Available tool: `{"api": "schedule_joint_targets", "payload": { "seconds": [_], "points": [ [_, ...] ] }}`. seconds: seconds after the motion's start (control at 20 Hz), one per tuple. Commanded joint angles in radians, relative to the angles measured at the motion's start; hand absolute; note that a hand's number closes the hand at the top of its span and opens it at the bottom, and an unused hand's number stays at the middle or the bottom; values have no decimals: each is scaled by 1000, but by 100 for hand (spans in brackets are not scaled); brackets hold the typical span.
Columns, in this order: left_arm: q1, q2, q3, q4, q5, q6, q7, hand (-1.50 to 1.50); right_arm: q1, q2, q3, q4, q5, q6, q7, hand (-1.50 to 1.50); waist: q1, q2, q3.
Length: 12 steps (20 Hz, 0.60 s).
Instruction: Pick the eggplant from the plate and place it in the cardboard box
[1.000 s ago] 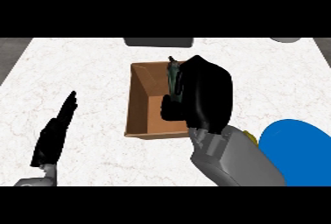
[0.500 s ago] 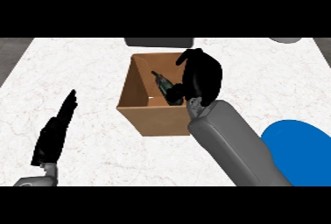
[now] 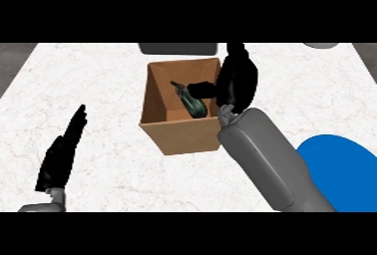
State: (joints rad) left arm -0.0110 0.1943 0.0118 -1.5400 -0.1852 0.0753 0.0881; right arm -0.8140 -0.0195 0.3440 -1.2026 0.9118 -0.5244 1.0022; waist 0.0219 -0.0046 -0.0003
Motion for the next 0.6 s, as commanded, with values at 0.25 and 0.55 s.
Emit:
{"api": "schedule_joint_targets", "payload": {
  "seconds": [0.25,0.55],
  "points": [
    [33,21,27,-23,20,-20,6,0,97,19,-90,-195,16,-343,23,-150,-25,-1,1],
    [29,0,28,-21,-3,16,13,0,356,-34,-165,-483,86,-311,10,-150,-58,-6,1]
  ]
}}
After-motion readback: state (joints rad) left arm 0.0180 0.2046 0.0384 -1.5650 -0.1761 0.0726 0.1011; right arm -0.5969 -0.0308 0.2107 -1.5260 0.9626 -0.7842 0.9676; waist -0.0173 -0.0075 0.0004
